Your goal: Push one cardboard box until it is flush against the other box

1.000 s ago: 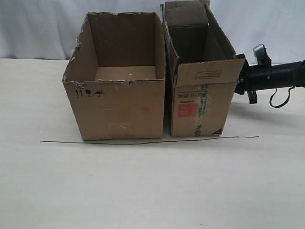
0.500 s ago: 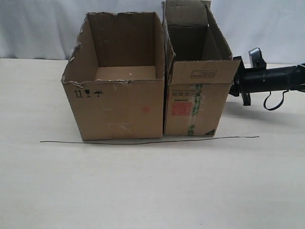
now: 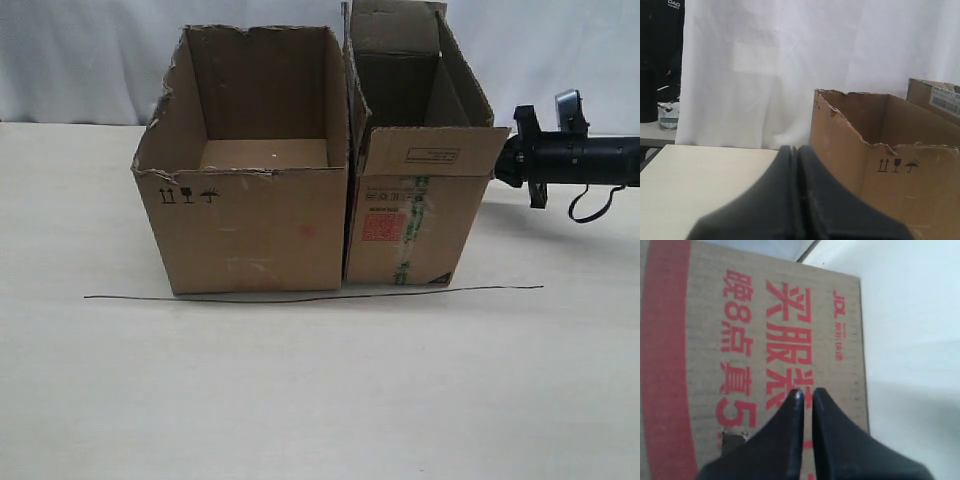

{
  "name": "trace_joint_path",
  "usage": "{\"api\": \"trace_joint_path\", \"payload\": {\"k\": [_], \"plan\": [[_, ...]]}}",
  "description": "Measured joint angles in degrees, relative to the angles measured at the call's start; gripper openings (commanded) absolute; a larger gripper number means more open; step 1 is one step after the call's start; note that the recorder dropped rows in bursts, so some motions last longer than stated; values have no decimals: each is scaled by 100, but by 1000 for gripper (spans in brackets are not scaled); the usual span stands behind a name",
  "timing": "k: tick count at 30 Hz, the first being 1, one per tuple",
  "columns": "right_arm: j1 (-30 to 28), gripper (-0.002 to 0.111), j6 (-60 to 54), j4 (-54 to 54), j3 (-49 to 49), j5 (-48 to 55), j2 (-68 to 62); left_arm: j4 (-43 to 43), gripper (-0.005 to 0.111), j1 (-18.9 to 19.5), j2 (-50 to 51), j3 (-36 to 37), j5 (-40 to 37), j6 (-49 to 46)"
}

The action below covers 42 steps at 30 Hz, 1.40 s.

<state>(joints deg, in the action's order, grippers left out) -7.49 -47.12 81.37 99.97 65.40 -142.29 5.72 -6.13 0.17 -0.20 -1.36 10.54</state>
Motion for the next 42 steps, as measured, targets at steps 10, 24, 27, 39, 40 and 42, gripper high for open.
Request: {"api": "trace_joint_path", "payload": {"k": [10, 24, 27, 39, 40, 42], "plan": [[124, 5, -232, 84, 199, 363, -98, 0, 0, 0, 0, 0, 0, 0], [-1214, 5, -1390, -184, -3816, -401, 3564, 0, 0, 0, 0, 0, 0, 0], [-1214, 5, -1880, -55, -5031, -1073, 4586, 0, 0, 0, 0, 0, 0, 0], [-1190, 5, -2462, 365, -7356, -2104, 6909, 0, 0, 0, 0, 0, 0, 0], [-1190, 5, -2462, 365, -7410, -2104, 6966, 0, 0, 0, 0, 0, 0, 0], [-1190, 5, -2466, 354, -7471, -2104, 7029, 0, 0, 0, 0, 0, 0, 0]]}}
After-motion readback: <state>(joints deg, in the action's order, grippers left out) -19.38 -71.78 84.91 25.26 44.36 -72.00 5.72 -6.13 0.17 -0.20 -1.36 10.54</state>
